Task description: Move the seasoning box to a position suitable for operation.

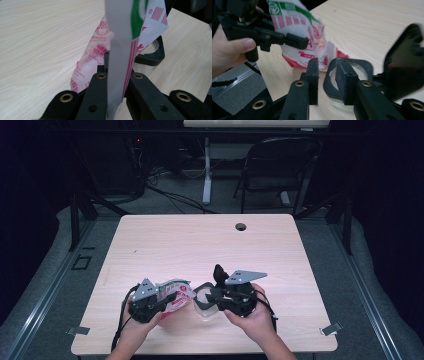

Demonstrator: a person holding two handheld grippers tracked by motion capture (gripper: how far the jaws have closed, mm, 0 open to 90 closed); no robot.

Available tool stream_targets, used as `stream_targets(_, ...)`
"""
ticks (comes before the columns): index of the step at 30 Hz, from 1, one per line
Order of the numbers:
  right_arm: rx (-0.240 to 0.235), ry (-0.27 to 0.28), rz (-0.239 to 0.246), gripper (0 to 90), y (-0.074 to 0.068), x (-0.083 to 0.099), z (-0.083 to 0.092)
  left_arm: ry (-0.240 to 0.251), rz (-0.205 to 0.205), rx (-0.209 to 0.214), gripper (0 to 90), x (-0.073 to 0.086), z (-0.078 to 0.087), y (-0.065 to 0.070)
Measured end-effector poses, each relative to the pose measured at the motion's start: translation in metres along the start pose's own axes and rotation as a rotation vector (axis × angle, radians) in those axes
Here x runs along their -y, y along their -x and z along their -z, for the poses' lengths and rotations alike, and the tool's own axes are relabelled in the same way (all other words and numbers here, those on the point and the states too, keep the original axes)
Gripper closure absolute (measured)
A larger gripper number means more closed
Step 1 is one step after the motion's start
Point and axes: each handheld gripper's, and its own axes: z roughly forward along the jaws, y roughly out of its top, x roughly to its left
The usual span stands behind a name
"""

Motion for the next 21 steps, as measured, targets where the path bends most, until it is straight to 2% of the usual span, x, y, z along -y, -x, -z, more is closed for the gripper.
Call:
stream_targets(3, -0.013, -0.034, 0.009, 71.0, -0.004, 0.003, -0.013, 0.003, 0.001, 0.023, 90.0, 0.001, 0.000, 0.000)
stream_targets(10, -0.010, -0.080, 0.011, 70.5, -0.006, 0.008, -0.037, -0.001, 0.001, 0.021, 89.9, 0.002, 0.001, 0.001)
stream_targets(18, 0.005, -0.093, 0.017, 77.8, -0.004, 0.007, -0.053, 0.003, 0.004, 0.013, 89.9, 0.004, 0.003, 0.003)
stream_targets(21, 0.000, -0.086, 0.003, 80.6, -0.003, 0.007, -0.056, 0.007, 0.001, 0.009, 89.8, 0.004, 0.003, 0.003)
